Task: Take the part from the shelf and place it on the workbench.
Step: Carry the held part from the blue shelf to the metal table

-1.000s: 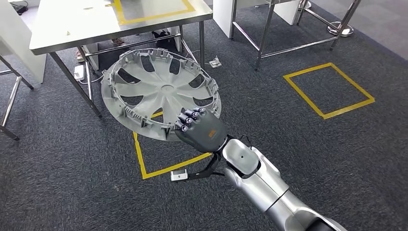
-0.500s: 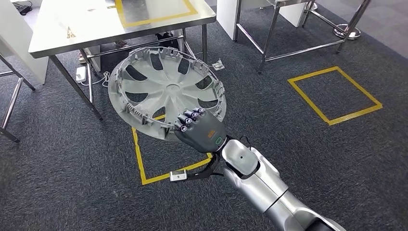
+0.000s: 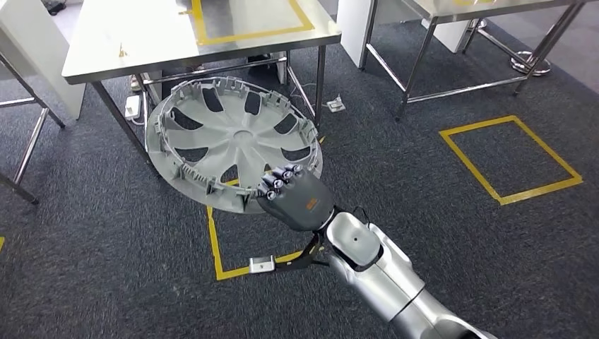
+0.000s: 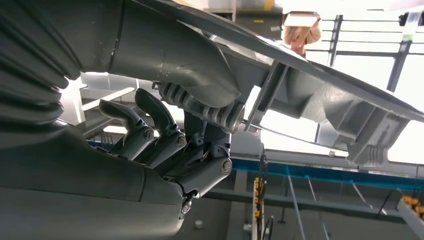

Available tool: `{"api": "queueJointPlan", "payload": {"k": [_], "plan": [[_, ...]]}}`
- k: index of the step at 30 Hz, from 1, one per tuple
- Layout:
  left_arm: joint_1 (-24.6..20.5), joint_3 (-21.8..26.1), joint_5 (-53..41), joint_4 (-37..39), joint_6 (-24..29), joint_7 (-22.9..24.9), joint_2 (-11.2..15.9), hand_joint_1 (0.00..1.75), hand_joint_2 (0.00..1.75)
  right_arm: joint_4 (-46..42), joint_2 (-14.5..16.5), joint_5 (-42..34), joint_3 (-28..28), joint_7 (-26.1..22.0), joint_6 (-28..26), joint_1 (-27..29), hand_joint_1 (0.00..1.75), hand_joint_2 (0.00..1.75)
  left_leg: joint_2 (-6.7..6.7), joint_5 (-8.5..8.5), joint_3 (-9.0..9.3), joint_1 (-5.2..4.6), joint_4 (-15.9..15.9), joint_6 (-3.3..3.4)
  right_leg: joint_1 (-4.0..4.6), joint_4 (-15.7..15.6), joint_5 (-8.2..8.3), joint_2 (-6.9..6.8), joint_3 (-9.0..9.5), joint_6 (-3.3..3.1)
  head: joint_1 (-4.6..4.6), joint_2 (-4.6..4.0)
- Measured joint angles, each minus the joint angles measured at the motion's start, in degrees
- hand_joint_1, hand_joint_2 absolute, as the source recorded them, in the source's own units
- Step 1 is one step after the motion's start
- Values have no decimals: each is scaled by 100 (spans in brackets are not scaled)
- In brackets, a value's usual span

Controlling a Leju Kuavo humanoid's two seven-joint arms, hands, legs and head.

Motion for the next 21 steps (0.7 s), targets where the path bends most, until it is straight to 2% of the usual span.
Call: {"api": "queueJointPlan", "payload": {"k": [2,4,5,6,8,9,10,11,13,15,18,20,21], "plan": [[0,-1,-4,2,-1,5,-8,0,175,-61,-8,15,-21,4,9,27,175,175,-10,-1,30,-2,6,-71,7,-71,-14,8,47,-47,4,0],[3,-1,-6,-2,7,11,-13,0,175,-142,-9,27,-43,2,19,64,175,175,28,8,5,-9,167,-123,-30,-142,-9,3,182,-105,-9,0],[-4,-1,-6,-4,13,11,-14,0,175,-178,-5,34,-49,1,26,78,175,175,58,-19,-92,-8,361,-153,-51,-169,-30,-3,256,-131,-19,0],[-11,-1,-6,-6,17,10,-14,0,175,-210,-3,44,-54,1,32,91,175,175,90,-85,-265,3,646,-188,-63,-188,-60,-9,319,-151,-30,0],[-14,-2,-6,-5,20,6,-14,0,175,-252,1,67,-63,2,51,113,175,175,125,-323,-690,34,1243,-257,-73,-192,-140,-14,402,-166,-40,0],[-8,-2,-5,-5,20,8,-14,0,175,-266,1,78,-72,4,60,134,175,175,133,-408,-853,52,1404,-280,-79,-190,-185,-12,449,-158,-40,0],[-1,-1,-5,-5,20,10,-13,0,175,-276,1,86,-83,7,68,158,175,175,142,-391,-933,69,1398,-299,-90,-188,-235,-9,506,-142,-39,0],[3,-1,-5,-6,20,13,-11,0,175,-286,1,91,-93,12,74,182,175,175,152,-245,-922,86,1216,-315,-106,-184,-285,-5,571,-120,-40,0],[2,0,-10,-4,20,23,-8,0,175,-314,2,105,-104,24,80,214,175,175,190,275,-742,119,525,-353,-140,-160,-396,0,699,-49,-45,0],[-8,-1,-20,0,18,44,-8,0,175,-350,4,127,-108,37,84,225,175,175,224,532,-617,115,71,-290,-141,-141,-487,3,752,45,-63,0],[-10,-2,-33,-5,15,67,-5,0,175,-433,11,160,-114,44,95,242,175,175,201,534,-570,97,27,-116,-138,-89,-517,3,754,159,-72,0],[-8,-2,-35,-7,16,68,-5,0,175,-481,15,162,-115,46,99,246,175,175,177,496,-503,97,15,-31,-153,252,-522,-2,578,191,-61,0],[-11,-2,-36,-8,17,67,-5,0,175,-497,16,162,-116,45,101,250,175,175,169,469,-464,93,9,7,-154,570,-580,-3,381,201,-55,0]]}}
